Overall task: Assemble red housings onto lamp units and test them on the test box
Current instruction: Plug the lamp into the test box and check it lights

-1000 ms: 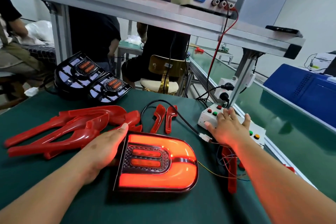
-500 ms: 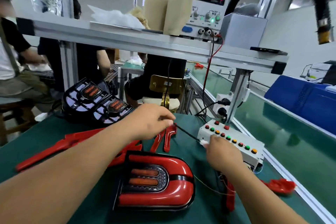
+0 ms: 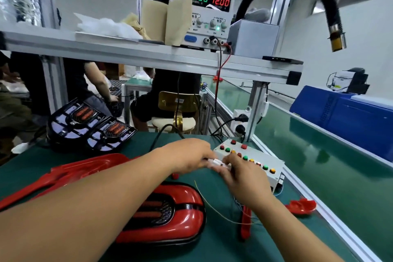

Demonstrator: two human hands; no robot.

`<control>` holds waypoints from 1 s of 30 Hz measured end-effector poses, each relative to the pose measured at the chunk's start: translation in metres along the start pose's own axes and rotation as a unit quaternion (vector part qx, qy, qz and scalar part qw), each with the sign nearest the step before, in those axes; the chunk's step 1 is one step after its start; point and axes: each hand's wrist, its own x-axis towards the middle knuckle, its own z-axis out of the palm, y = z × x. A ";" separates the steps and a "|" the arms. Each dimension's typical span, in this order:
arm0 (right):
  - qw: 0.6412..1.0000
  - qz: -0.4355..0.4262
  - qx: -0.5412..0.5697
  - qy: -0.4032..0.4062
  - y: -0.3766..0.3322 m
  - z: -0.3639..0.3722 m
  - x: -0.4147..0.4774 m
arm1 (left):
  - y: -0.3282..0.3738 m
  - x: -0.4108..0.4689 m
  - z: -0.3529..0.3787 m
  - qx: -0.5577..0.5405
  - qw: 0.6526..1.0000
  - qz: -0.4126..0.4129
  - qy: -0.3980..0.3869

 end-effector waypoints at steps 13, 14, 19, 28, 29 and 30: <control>0.932 -0.048 0.269 -0.237 -0.074 0.012 0.009 | -0.060 -0.075 -0.026 -0.423 0.798 -0.194 0.382; 0.922 -0.054 0.268 -0.273 -0.082 0.018 0.013 | -0.062 -0.085 -0.024 -0.441 0.775 -0.201 0.405; 0.890 -0.046 0.246 -0.382 -0.097 0.034 0.034 | -0.062 -0.145 -0.008 -0.568 0.630 -0.234 0.474; 0.857 -0.034 0.215 -0.467 -0.102 0.042 0.046 | -0.033 -0.220 0.041 -0.662 0.460 -0.307 0.506; 0.856 -0.033 0.218 -0.468 -0.101 0.042 0.046 | -0.033 -0.223 0.045 -0.655 0.455 -0.323 0.510; 0.856 -0.033 0.223 -0.466 -0.101 0.042 0.045 | -0.035 -0.223 0.048 -0.655 0.447 -0.333 0.510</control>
